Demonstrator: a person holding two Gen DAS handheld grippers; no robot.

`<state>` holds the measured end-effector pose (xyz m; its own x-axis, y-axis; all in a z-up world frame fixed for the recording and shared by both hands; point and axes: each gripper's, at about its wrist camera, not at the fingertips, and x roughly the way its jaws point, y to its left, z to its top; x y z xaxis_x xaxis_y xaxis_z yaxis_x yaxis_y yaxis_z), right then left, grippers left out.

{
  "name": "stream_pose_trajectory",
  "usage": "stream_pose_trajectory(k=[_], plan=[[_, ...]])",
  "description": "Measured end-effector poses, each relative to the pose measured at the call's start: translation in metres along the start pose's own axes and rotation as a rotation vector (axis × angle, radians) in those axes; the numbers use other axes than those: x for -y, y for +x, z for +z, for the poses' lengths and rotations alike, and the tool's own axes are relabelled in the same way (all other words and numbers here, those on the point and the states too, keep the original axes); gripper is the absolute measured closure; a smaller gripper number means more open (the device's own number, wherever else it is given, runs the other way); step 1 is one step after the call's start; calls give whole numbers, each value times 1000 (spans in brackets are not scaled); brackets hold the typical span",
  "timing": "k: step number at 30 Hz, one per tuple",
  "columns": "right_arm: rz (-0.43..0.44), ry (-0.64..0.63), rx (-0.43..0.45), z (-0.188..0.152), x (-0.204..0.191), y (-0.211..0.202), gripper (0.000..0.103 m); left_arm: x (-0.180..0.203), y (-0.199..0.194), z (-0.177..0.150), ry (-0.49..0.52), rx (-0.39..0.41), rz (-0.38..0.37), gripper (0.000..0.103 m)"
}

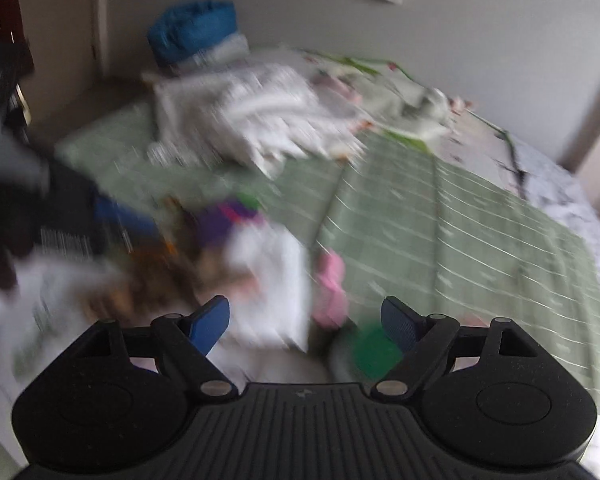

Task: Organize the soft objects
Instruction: 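Grasp the silver hair clip with the right tool while the left tool grasps the brown hair tie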

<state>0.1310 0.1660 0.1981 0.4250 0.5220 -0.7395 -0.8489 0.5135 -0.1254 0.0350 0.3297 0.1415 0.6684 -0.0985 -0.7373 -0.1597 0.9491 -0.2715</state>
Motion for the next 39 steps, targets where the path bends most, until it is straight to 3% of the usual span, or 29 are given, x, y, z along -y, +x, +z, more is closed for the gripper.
stream_pose_trajectory(k=[3,4,7,10,12,14,19,22,26,28,30,35,37,39], plan=[[82,115,45,12,0,26,23,-16,3,-10,-66,-13,-34,84],[89,154,47,13,2,35,28,-19,3,-12,-79,-20,-45,84],[102,280,-39,19,15,75,48,-24,3,-15,-80,-22,-85,84],[142,342,-109,8,30,86,54,-20,3,-16,-55,-15,-119,84],[182,324,-115,-3,31,81,66,-13,5,-15,-32,-9,-142,84],[226,291,-135,-16,28,69,86,-3,7,-13,6,-1,-171,84],[280,225,-229,-53,17,40,88,43,14,-20,214,-28,-228,84],[248,219,-270,-81,22,32,88,74,22,-38,343,-74,-249,84],[244,377,-315,-111,53,31,87,105,41,-61,437,-156,-279,84],[195,394,-315,-121,62,28,86,117,51,-69,474,-177,-250,83],[119,331,-285,-128,63,21,85,121,63,-70,446,-187,-183,83],[84,232,-250,-146,60,9,79,93,104,-53,128,-283,-15,83],[79,200,-234,-150,58,4,77,87,112,-51,74,-290,-22,84],[62,127,-187,-157,52,-5,74,94,118,-52,87,-291,-57,83]])
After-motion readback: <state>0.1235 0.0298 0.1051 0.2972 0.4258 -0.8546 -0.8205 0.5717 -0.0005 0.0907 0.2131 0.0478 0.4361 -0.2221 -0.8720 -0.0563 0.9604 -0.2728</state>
